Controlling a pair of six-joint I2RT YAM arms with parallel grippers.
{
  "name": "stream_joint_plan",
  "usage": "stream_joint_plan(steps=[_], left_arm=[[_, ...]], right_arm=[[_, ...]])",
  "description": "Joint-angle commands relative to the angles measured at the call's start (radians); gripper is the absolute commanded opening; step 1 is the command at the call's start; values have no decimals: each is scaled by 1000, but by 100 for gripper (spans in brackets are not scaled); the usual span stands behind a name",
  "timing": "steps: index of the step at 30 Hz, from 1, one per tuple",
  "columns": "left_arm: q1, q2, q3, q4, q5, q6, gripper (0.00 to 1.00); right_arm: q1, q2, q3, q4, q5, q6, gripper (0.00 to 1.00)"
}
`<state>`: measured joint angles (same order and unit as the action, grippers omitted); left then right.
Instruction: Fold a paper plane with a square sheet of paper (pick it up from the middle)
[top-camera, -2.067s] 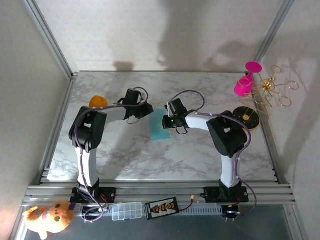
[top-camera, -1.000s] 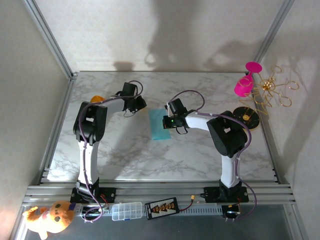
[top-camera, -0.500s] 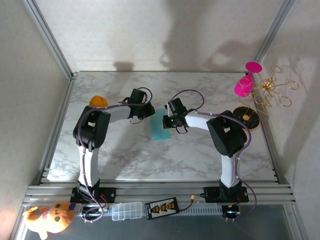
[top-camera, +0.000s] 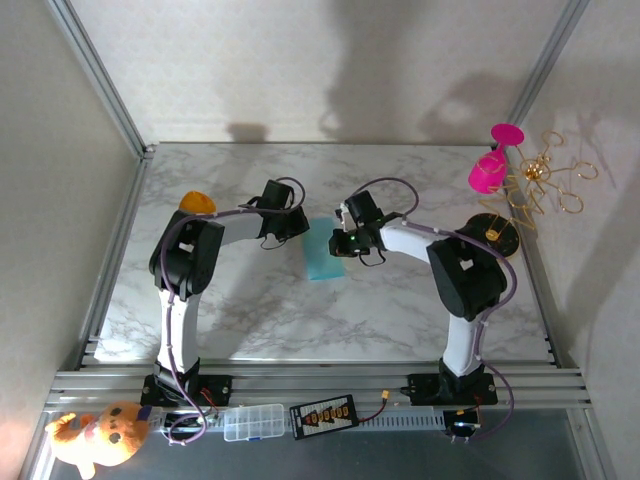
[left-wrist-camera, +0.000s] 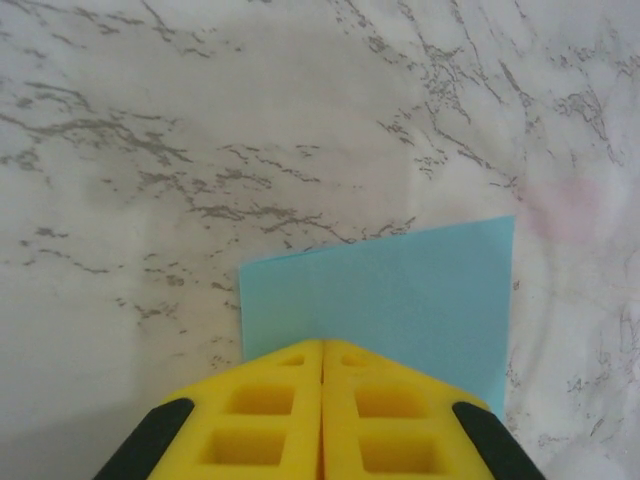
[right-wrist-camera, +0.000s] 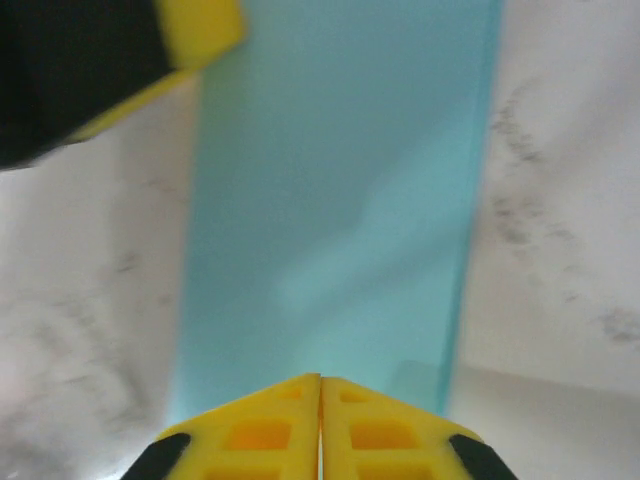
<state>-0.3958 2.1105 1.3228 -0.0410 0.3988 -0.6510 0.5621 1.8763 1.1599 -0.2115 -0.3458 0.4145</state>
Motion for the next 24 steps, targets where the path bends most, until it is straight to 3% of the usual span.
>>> stream_joint_plan(steps=[1, 8, 24], left_arm=[[5, 37, -27, -40, -52, -8, 7], [2, 38, -31, -35, -49, -12, 7], [3, 43, -34, -35, -47, -15, 7]], right_arm=[[26, -43, -43, 110, -126, 111, 3], [100, 14, -39, 166, -146, 189, 0], [117, 150, 53, 129, -142, 172, 0]])
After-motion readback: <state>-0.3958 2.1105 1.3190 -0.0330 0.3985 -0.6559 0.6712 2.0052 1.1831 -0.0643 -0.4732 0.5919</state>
